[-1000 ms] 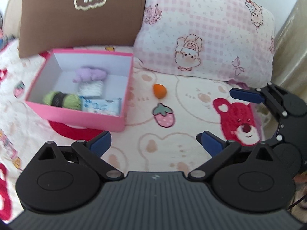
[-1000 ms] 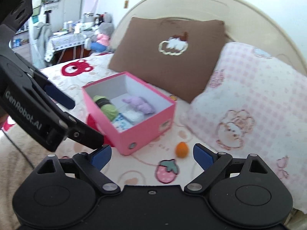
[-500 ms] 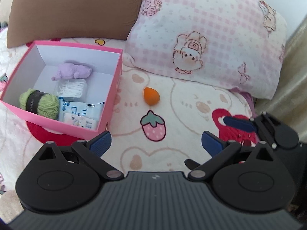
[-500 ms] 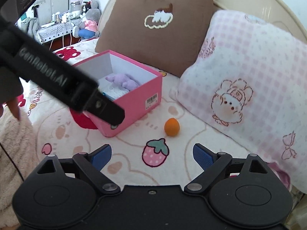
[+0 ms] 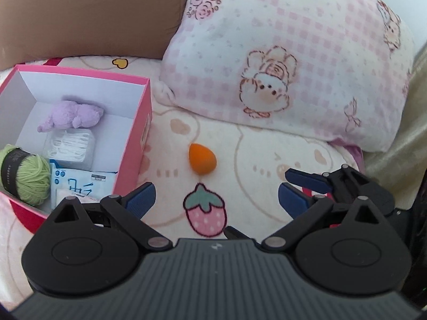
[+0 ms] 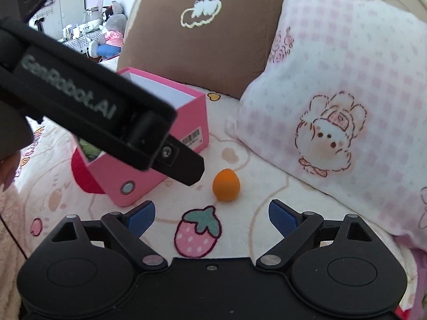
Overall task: Organize objects
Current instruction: 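Move both tools toward the orange makeup sponge, fingers open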
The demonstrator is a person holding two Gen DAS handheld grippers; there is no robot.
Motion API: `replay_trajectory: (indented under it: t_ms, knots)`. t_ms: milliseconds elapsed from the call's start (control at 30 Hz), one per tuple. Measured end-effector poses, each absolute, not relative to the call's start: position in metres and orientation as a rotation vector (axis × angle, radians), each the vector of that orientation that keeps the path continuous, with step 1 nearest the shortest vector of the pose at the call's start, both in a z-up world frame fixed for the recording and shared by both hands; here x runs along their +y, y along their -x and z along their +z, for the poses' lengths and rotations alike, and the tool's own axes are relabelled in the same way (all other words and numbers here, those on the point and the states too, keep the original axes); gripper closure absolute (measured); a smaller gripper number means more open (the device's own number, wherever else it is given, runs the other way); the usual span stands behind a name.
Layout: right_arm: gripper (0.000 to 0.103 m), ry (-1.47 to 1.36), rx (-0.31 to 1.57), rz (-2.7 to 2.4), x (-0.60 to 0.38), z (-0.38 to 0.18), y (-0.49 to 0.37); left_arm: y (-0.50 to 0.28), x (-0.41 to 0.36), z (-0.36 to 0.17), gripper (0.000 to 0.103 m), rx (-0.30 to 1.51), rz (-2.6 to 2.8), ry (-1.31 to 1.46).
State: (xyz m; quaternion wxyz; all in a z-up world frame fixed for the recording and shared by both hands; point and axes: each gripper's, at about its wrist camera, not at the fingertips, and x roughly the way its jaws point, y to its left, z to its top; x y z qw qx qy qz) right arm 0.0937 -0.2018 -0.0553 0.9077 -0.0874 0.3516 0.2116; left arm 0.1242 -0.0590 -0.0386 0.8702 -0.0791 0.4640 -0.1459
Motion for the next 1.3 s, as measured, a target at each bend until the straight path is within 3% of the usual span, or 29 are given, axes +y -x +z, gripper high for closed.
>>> replay_trajectory:
  t_ms: [167,900,1000,1100,1167,1200,1300]
  knots:
    - [0.008,0.204,0.650,0.401,-0.197,-0.058,-0.099,-0.134,-0.062,-0.051,0.004,0.939,-0.302,0.175]
    - [0.013,0.103,0.648,0.402,-0.200,-0.117,-0.133,-0.156,-0.072,-0.106,0.007,0.838,-0.380,0.206]
    - [0.013,0.141,0.645,0.398,-0.193,-0.127,-0.134,-0.161,-0.072,-0.114,0.011,0.845,-0.380,0.217]
    - [0.013,0.165,0.640,0.400,-0.190,-0.135,-0.135,-0.167,-0.069,-0.122,0.022,0.849,-0.383,0.253]
    - [0.013,0.158,0.660,0.404,-0.190,-0.139,-0.138,-0.171,-0.069,-0.126,0.041,0.861,-0.400,0.263]
    - [0.013,0.142,0.671,0.407,-0.190,-0.139,-0.139,-0.172,-0.070,-0.128,0.045,0.874,-0.407,0.267]
    - [0.016,0.126,0.683,0.418,-0.190,-0.140,-0.141,-0.173,-0.074,-0.132,0.047,0.882,-0.396,0.249]
